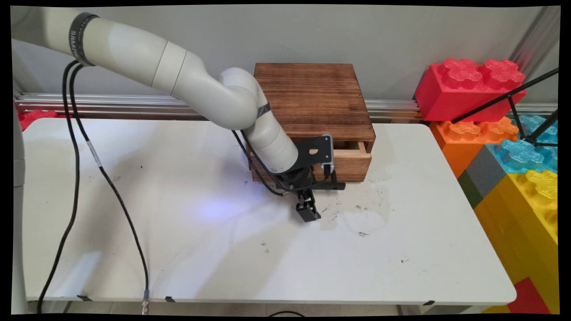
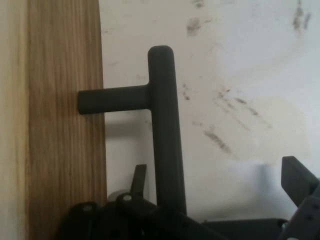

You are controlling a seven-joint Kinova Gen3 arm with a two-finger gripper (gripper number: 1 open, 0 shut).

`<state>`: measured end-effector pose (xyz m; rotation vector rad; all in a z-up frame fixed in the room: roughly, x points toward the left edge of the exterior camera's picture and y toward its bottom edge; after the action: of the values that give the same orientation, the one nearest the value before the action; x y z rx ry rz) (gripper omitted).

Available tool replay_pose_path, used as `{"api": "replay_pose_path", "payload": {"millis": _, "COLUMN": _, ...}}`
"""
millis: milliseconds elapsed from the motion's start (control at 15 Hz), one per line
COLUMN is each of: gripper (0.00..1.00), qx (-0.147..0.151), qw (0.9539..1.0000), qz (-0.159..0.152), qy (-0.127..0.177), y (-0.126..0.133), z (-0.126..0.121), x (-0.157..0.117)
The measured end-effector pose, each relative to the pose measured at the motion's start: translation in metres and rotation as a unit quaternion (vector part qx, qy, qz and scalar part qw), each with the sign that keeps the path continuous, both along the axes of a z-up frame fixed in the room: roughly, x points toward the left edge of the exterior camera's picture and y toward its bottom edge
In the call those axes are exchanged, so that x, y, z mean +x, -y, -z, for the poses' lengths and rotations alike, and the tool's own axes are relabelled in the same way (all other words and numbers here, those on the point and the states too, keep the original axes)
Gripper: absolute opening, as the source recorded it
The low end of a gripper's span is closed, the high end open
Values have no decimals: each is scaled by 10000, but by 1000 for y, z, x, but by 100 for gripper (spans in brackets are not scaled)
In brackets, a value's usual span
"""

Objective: Open the drawer

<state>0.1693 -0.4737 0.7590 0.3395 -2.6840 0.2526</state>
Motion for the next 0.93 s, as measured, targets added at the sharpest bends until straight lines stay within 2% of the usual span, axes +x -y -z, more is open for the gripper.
{"api": "replay_pose_path", "payload": {"millis": 933, "gripper": 100, "qx": 317, "qw": 9993, "qz": -14, "qy": -221, "y": -45, "z": -7, "x": -11}}
